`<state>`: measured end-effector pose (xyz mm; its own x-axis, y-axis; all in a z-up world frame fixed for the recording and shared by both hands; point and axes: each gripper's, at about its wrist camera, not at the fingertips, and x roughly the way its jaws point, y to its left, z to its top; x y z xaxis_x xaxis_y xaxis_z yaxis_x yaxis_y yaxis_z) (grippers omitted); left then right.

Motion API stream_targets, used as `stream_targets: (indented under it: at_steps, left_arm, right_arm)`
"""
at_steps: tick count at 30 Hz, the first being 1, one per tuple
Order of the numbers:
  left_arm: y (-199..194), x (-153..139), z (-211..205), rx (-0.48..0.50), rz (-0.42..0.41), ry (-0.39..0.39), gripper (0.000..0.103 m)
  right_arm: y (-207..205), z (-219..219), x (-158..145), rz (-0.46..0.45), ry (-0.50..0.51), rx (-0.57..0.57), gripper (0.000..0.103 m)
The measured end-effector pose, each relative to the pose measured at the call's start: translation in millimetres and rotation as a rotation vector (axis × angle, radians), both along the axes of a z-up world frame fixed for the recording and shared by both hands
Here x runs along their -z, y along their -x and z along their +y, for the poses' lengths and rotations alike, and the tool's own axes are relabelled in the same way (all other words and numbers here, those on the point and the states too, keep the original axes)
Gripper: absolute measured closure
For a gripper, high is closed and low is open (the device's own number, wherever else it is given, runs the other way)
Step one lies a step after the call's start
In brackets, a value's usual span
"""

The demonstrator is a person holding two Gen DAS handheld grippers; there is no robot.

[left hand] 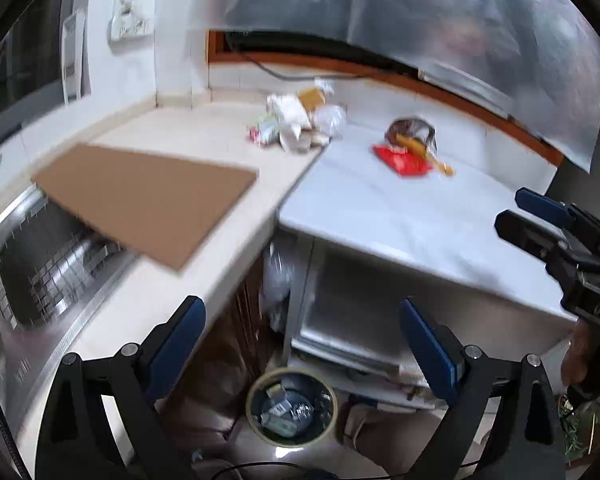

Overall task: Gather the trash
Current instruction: 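Raise both tools back up to the table, then grasp the white paper cup with the right tool while the left tool grasps the brown paper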

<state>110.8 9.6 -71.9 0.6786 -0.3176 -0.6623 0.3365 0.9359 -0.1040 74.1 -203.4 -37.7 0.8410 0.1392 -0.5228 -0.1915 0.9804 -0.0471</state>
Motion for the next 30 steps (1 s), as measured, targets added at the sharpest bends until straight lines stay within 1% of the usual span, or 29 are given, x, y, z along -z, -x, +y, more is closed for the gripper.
stream_targets:
  at_steps: [3, 6, 9, 12, 15, 17, 18, 22, 23, 24, 25, 28, 30]
  left_arm:
    - [-23, -24, -9, 0.007, -0.023, -0.016, 0.007]
    - [-54, -40, -24, 0.016, -0.009, -0.026, 0.007]
    - [-87, -47, -39, 0.033, 0.011, -0.027, 0.007]
    - [-124, -48, -53, 0.038, 0.021, -0.057, 0.007]
    - [-168, -40, -68, 0.037, 0.045, -0.086, 0.007]
    - [-189, -33, -74, 0.033, 0.064, -0.097, 0.007]
    - [-203, -28, -78, 0.034, 0.079, -0.103, 0.009]
    - [-243, -9, -87, 0.027, 0.138, -0.112, 0.022]
    - [-251, -5, -88, 0.024, 0.147, -0.119, 0.024]
    - [-262, 0, -89, 0.019, 0.155, -0.136, 0.028]
    - [-270, 3, -91, 0.021, 0.160, -0.150, 0.031]
    - [-285, 7, -96, 0.030, 0.158, -0.193, 0.032]
    - [-292, 8, -103, 0.045, 0.143, -0.244, 0.032]
  right_arm:
    - [-27, -16, -15, 0.016, 0.029, 0.041, 0.034]
    - [-53, -33, -30, -0.002, 0.067, 0.084, 0.034]
    - [-90, -59, -38, -0.002, 0.089, 0.159, 0.034]
    - [-127, -84, -38, 0.015, 0.110, 0.236, 0.034]
    - [-167, -104, -28, 0.037, 0.159, 0.286, 0.034]
    - [-188, -111, -17, 0.062, 0.190, 0.308, 0.034]
    - [-197, -113, -13, 0.074, 0.197, 0.313, 0.034]
    - [-229, -116, 8, 0.107, 0.261, 0.315, 0.034]
    - [-236, -115, 14, 0.113, 0.282, 0.312, 0.034]
    - [-241, -114, 18, 0.115, 0.301, 0.310, 0.034]
    - [-247, -113, 23, 0.117, 0.326, 0.307, 0.034]
    - [-260, -108, 34, 0.108, 0.401, 0.304, 0.035]
    - [-266, -106, 39, 0.103, 0.443, 0.305, 0.037]
